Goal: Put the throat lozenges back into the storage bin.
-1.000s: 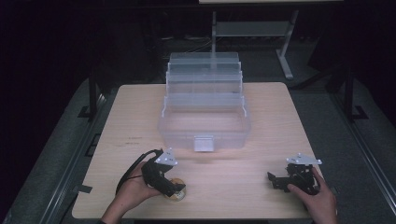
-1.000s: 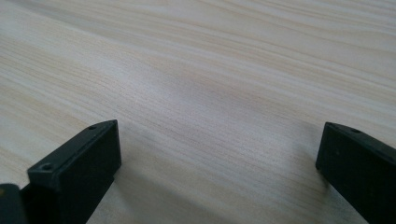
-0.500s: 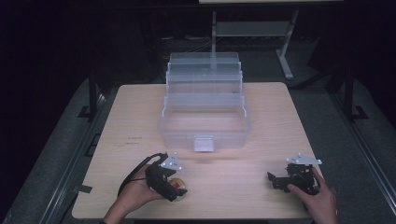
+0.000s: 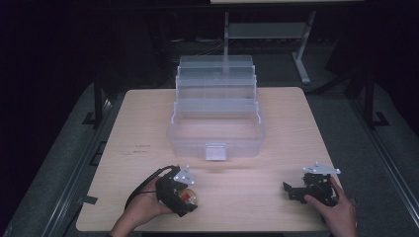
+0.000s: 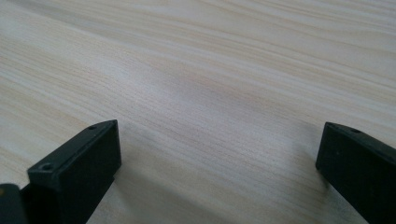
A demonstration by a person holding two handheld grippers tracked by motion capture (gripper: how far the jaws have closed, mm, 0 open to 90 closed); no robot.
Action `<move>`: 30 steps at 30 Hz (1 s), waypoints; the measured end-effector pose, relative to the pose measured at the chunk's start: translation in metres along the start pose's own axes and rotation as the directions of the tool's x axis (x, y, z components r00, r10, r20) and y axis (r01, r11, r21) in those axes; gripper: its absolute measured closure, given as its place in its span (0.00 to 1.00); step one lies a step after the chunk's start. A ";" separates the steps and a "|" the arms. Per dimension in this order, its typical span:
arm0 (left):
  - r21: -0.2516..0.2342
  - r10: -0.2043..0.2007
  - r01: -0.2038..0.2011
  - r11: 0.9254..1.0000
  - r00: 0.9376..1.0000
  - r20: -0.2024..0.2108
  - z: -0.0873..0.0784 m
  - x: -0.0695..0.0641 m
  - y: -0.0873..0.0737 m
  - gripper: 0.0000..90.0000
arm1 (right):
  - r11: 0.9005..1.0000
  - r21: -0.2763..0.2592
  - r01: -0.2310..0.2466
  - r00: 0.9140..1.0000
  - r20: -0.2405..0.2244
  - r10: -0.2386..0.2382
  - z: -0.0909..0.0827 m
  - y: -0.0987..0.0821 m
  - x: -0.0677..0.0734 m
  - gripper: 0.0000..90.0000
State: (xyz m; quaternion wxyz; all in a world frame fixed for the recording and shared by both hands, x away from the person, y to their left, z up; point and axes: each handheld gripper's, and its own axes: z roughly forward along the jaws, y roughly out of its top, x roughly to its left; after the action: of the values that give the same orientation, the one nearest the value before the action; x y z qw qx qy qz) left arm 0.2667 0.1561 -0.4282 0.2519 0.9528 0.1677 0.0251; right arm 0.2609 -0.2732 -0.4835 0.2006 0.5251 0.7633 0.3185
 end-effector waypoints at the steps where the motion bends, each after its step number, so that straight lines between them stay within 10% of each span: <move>1: 0.000 -0.002 0.002 1.000 1.000 -0.002 0.001 0.000 0.000 0.14 | 1.000 0.000 0.000 1.000 0.000 0.000 0.000 0.000 0.000 0.00; 30: 0.097 -0.005 0.004 0.995 1.000 0.012 0.015 -0.001 -0.009 0.13 | 1.000 0.000 -0.001 1.000 0.000 0.001 0.000 0.000 0.000 0.00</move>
State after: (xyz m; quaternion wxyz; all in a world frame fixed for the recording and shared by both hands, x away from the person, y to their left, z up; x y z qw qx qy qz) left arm 0.2650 0.1562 -0.4454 0.2063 0.9637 0.1692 0.0107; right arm 0.2609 -0.2732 -0.4835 0.2003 0.5253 0.7632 0.3184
